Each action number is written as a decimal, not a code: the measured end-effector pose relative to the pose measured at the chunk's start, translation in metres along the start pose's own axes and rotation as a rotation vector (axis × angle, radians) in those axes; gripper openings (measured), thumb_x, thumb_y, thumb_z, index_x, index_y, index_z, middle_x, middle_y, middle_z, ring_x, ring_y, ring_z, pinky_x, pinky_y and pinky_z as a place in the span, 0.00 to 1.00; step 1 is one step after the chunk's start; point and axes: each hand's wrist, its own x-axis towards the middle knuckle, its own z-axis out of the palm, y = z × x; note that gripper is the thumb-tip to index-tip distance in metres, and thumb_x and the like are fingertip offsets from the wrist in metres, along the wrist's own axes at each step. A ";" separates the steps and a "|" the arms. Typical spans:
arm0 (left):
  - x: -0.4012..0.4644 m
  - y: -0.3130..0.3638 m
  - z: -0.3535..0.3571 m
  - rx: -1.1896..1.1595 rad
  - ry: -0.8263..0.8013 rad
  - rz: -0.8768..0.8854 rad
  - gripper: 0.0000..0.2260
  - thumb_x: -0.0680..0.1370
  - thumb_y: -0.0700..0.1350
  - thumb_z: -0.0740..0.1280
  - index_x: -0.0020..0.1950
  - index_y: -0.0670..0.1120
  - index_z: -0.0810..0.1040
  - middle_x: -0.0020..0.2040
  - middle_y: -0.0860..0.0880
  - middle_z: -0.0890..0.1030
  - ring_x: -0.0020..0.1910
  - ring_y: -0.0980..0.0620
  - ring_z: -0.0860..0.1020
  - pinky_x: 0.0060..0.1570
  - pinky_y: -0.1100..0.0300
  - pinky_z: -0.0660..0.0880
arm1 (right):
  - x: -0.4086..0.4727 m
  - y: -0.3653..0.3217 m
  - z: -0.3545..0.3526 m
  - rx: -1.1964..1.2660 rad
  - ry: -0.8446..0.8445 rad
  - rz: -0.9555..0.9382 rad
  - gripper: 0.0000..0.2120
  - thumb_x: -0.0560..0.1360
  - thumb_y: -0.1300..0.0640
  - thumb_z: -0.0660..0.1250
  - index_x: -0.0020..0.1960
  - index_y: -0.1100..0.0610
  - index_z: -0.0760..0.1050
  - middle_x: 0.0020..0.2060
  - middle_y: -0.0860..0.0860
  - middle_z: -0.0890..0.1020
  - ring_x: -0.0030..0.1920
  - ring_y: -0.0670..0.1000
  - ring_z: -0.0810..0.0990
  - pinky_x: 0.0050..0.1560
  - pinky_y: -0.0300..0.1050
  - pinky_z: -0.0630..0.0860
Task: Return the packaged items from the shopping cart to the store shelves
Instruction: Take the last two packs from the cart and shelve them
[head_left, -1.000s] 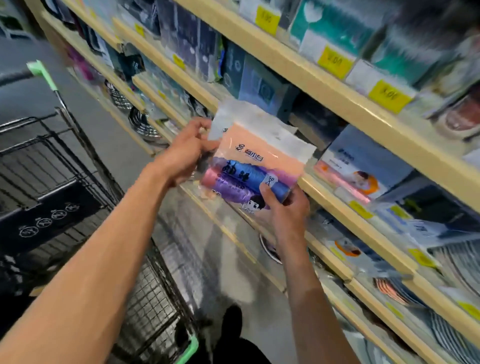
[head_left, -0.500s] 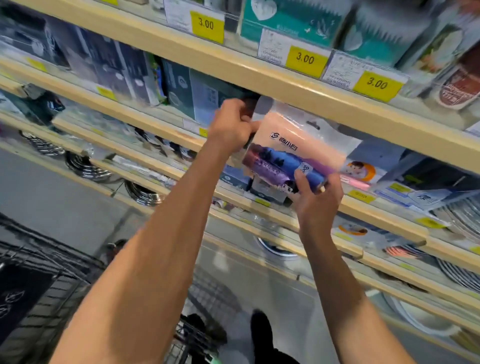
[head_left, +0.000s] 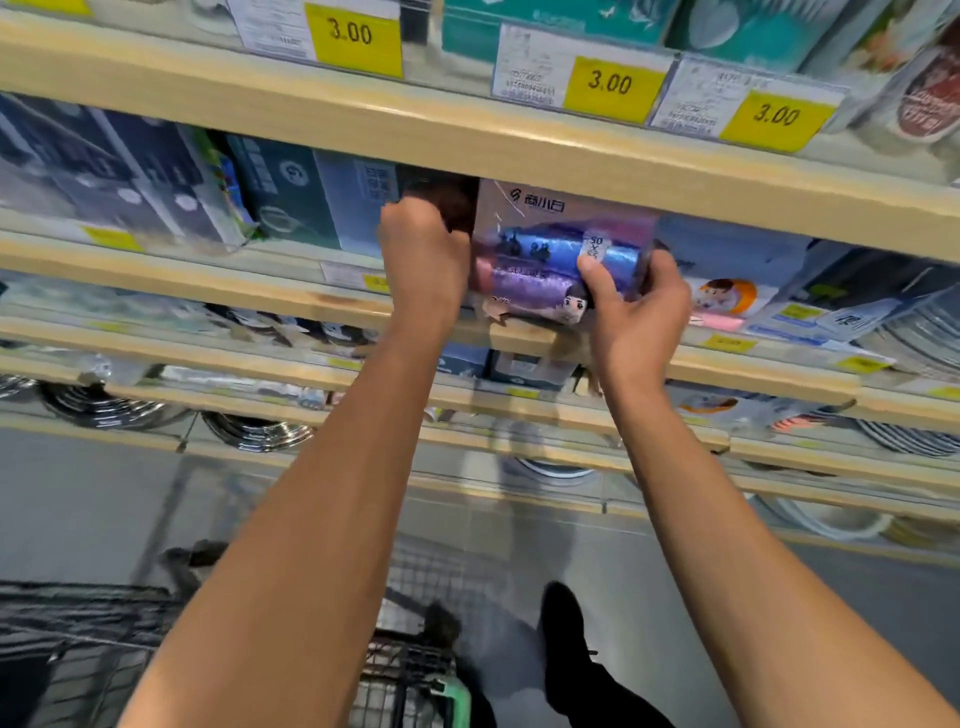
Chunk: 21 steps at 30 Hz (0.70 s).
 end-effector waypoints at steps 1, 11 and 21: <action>0.000 -0.008 0.005 0.088 -0.005 0.050 0.10 0.72 0.35 0.67 0.32 0.37 0.71 0.33 0.44 0.76 0.36 0.43 0.76 0.35 0.56 0.65 | 0.001 -0.001 0.001 -0.028 0.014 -0.015 0.23 0.69 0.39 0.73 0.45 0.59 0.76 0.38 0.58 0.81 0.40 0.62 0.78 0.42 0.60 0.77; -0.024 -0.038 0.002 -0.390 -0.231 0.223 0.14 0.77 0.54 0.70 0.57 0.47 0.83 0.45 0.51 0.86 0.45 0.56 0.84 0.49 0.62 0.81 | 0.004 -0.010 -0.004 -0.167 0.077 -0.115 0.21 0.69 0.37 0.74 0.41 0.55 0.76 0.30 0.47 0.75 0.31 0.49 0.68 0.35 0.45 0.67; -0.011 -0.036 0.003 -0.106 -0.054 0.218 0.16 0.73 0.54 0.76 0.56 0.46 0.83 0.46 0.52 0.87 0.45 0.55 0.84 0.51 0.54 0.82 | 0.000 -0.004 0.003 -0.436 0.061 -0.178 0.25 0.75 0.42 0.71 0.59 0.60 0.71 0.37 0.54 0.81 0.36 0.55 0.72 0.41 0.49 0.67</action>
